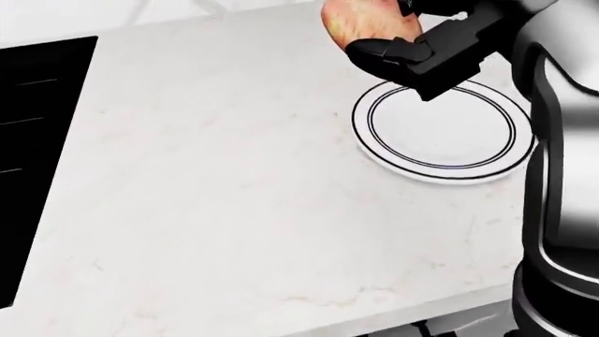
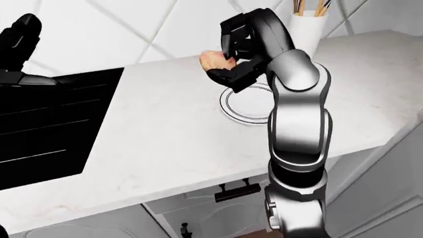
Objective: Pick the sweet potato from the top rack in the oven and place it on the plate on the counter.
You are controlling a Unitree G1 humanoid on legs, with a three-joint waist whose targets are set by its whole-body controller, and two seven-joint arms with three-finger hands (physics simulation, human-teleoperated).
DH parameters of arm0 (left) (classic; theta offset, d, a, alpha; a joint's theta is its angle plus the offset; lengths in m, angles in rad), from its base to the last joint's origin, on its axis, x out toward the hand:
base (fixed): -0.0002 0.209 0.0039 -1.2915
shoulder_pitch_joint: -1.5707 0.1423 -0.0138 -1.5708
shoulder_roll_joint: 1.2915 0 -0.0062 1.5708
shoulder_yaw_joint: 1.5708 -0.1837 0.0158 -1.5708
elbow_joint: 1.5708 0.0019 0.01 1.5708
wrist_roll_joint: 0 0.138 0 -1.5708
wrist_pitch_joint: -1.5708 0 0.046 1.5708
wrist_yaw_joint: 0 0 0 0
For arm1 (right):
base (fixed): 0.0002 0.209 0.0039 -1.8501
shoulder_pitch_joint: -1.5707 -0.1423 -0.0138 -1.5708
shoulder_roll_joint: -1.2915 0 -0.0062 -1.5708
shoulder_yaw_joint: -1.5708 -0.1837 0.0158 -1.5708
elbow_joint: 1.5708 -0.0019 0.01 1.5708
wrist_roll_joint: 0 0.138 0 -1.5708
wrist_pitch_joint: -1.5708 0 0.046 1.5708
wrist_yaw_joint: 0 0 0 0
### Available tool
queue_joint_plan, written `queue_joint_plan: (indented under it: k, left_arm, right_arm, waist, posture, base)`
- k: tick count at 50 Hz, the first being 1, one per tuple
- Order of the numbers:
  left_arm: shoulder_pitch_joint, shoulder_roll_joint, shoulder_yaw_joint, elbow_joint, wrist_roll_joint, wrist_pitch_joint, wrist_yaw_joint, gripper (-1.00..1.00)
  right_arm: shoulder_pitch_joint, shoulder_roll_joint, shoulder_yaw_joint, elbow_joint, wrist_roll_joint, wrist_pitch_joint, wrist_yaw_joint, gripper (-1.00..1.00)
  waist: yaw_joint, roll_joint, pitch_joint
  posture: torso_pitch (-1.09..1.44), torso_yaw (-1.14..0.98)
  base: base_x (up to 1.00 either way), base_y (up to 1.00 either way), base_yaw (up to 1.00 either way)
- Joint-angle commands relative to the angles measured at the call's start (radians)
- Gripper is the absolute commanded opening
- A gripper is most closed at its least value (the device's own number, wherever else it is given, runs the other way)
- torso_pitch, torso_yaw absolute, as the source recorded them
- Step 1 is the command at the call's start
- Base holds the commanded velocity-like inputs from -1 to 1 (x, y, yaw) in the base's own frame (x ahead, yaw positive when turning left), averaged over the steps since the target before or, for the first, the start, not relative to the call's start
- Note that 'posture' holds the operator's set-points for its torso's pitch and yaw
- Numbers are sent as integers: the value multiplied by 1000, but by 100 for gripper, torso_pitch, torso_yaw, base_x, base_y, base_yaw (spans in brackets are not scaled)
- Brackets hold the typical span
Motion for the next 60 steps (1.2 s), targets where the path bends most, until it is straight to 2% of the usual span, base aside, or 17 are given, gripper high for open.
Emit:
queue_joint_plan:
  k: [1,9,17,25,35,42,60]
  left_arm:
    - [-26,18,20,-4,1,-22,7,100]
    - [-18,17,19,-3,11,-28,-1,100]
    - [-13,22,26,2,11,-32,-8,100]
    - [-13,20,22,0,12,-33,-6,100]
    - [-11,21,25,0,10,-33,-6,100]
    - [-1,14,22,3,29,-41,-19,100]
    - [-7,1,23,2,46,-31,-31,100]
  right_arm:
    - [-45,-11,-7,-16,-11,-13,-1,-100]
    - [-32,6,23,29,-60,-30,-6,-100]
    - [6,18,47,101,-182,-88,1,-100]
    - [29,24,31,142,-282,-98,31,-100]
    - [50,27,-2,189,-285,-126,23,-100]
    - [45,19,-27,294,-237,-188,-41,-100]
    - [26,-21,-34,531,-178,-324,-160,-100]
  waist:
    - [0,4,-26]
    - [-10,20,-42]
    - [-19,23,-41]
    - [-25,25,-37]
    - [-28,28,-33]
    - [-27,30,-33]
    - [-17,26,-43]
  posture:
    - [-14,0]
    - [-14,0]
    - [-14,0]
    - [-14,0]
    - [-14,0]
    - [-14,0]
    - [-14,0]
  base:
    - [0,0,0]
    - [0,0,0]
    - [0,0,0]
    - [0,0,0]
    - [0,0,0]
    - [0,0,0]
    - [0,0,0]
